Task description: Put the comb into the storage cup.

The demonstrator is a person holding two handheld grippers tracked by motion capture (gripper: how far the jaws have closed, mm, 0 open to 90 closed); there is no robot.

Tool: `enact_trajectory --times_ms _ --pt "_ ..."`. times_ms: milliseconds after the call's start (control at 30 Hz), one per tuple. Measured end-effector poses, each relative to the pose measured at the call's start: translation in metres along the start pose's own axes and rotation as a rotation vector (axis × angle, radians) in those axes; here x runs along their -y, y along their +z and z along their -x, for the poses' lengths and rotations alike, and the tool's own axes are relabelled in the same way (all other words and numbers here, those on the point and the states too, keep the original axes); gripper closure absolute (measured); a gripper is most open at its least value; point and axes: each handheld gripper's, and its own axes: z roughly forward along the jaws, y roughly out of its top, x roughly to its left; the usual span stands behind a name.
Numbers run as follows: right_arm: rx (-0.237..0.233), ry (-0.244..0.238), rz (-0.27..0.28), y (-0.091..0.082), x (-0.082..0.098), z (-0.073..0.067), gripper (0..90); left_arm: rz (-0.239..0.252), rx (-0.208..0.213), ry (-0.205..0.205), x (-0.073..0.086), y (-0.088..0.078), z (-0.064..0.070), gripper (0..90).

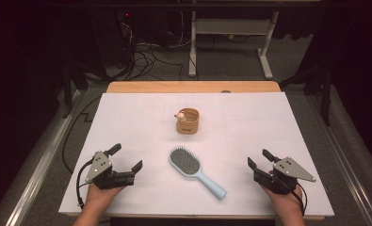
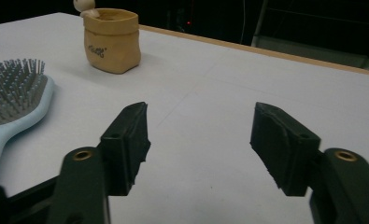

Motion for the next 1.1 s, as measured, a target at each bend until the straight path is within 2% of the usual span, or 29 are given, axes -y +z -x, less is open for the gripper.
enact_trajectory --times_ms 200,233,533,600,767,933,967,1100 --pt "-0.003 -0.009 -0.005 -0.001 -0.002 -0.002 49.9 0.009 0.002 -0.006 -0.001 0.000 0.000 0.8" --pt "-0.002 -0.007 -0.014 -0.001 -0.002 -0.003 57.1 0.008 0.003 -0.009 -0.001 -0.001 0.000 0.7" --pt "-0.043 0.002 -0.032 0.000 -0.005 -0.008 85.8 0.013 0.005 -0.012 -0.001 -0.001 0.000 0.6" --pt "-0.046 0.005 -0.036 0.000 -0.005 -0.010 89.1 0.015 0.004 -0.011 -0.001 -0.001 0.000 0.7" --pt "-0.071 0.012 -0.055 0.002 -0.006 -0.012 90.0 0.014 0.002 -0.016 -0.001 -0.001 -0.001 0.7" --pt "-0.106 0.000 -0.075 0.005 -0.007 -0.019 90.0 0.013 0.001 -0.014 -0.001 -0.001 -0.001 0.7" --pt "-0.121 -0.014 -0.090 0.007 -0.009 -0.023 90.0 0.012 0.001 -0.015 -0.002 -0.001 -0.001 0.8" --pt "-0.146 -0.025 -0.119 0.010 -0.010 -0.031 90.0 0.015 0.002 -0.015 -0.002 -0.001 -0.001 0.9"
